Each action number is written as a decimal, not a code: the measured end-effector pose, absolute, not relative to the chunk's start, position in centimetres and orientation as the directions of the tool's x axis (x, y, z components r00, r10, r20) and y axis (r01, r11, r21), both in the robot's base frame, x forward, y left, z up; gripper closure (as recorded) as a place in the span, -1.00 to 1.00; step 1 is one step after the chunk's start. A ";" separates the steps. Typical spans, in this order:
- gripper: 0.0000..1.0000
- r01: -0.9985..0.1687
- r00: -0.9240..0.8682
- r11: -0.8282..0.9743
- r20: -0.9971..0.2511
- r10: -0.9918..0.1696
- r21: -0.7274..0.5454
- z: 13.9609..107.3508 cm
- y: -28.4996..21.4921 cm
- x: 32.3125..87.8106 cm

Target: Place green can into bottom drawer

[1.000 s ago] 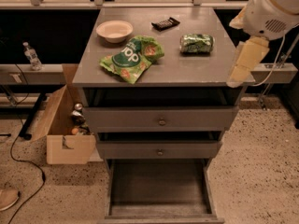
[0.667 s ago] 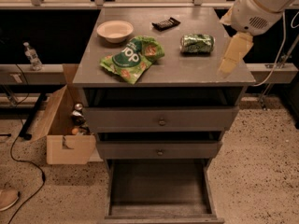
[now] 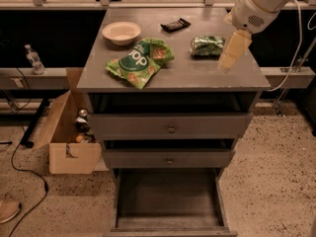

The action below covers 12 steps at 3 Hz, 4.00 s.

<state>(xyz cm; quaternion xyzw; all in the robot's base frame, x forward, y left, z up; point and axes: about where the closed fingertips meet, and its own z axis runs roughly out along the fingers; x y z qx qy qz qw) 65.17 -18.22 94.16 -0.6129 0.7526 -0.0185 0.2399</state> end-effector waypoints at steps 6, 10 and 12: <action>-0.47 -0.855 -0.167 0.366 -0.474 -0.865 -0.367 86.3 -19.1 79.9; 1.00 -0.854 -0.108 0.367 -0.565 -0.818 -0.368 89.2 -19.9 78.4; 1.00 -0.872 0.006 0.328 -0.678 -0.735 -0.363 91.8 -21.4 70.5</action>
Offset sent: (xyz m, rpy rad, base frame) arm 0.1171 -0.0333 -0.0313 0.0779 -0.1571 -0.0882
